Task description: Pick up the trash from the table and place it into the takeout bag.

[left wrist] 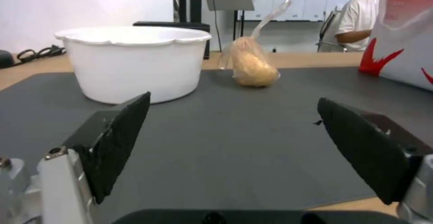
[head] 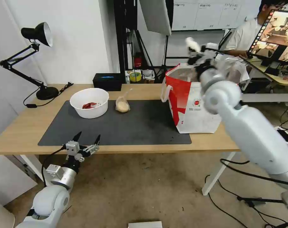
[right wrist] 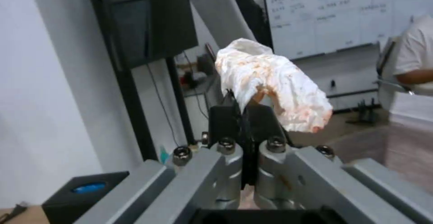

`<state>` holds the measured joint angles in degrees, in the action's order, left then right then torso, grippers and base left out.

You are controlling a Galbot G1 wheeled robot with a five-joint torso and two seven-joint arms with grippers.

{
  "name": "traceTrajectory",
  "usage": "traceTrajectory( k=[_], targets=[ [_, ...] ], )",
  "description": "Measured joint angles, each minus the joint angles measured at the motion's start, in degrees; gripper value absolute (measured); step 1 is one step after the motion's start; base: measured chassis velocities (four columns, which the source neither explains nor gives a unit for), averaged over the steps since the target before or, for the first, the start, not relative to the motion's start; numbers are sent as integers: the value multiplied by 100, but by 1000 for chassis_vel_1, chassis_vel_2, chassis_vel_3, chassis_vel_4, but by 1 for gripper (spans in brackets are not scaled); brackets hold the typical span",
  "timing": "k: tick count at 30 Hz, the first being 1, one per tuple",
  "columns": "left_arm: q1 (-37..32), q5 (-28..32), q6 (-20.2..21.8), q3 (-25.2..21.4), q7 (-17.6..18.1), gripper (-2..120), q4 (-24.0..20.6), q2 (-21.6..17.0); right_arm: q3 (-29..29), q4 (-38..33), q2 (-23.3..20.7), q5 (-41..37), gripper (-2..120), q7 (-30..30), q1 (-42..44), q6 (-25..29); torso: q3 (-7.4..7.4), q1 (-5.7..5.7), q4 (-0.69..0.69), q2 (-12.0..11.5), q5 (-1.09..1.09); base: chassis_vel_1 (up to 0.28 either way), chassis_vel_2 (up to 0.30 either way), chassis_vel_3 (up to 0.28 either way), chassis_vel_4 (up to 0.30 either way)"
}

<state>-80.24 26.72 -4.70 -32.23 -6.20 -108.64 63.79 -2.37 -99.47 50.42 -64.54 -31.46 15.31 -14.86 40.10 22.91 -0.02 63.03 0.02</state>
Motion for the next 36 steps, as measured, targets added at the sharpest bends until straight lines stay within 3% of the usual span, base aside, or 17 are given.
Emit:
traceTrajectory(
  k=[8, 11, 17, 25, 29, 34, 36],
  targets=[
    [-16, -3, 57, 42, 40, 100, -75, 2, 50, -231, -133, -791, 24, -713, 7, -850, 0, 0, 2, 0, -1, 0, 0, 0, 0],
    [-38, -3, 80, 42, 57, 100, -135, 0, 15, -226, -189, -927, 40, -1059, -83, -1212, 0, 0, 2, 0, -2, 0, 0, 0, 0],
    [-69, -3, 87, 32, 63, 100, -155, 2, 28, -233, -251, -1072, 57, -1141, -120, -1457, 0, 0, 3, 0, -2, 0, 0, 0, 0],
    [-67, -28, 105, 72, 91, 100, -200, 40, -53, -226, -524, -655, 92, -930, -242, -2261, 0, 0, 1, 0, -1, 0, 0, 0, 0],
    [-70, -35, 110, 76, 98, 100, -229, 44, -110, -222, -592, -482, 99, -772, -324, -2347, 0, 0, 2, 0, -2, 0, 0, 0, 0],
    [-85, -35, 112, 58, 103, 100, -268, 37, -112, -229, -607, -552, 100, -593, -342, -2271, 0, 1, 2, 0, -1, 0, 0, 0, 0],
    [-95, -22, 112, 20, 104, 100, -303, 15, -29, -406, -618, -755, 100, -99, -204, -1665, 1, 1, 2, 0, -2, 0, 0, 0, 0]
  ],
)
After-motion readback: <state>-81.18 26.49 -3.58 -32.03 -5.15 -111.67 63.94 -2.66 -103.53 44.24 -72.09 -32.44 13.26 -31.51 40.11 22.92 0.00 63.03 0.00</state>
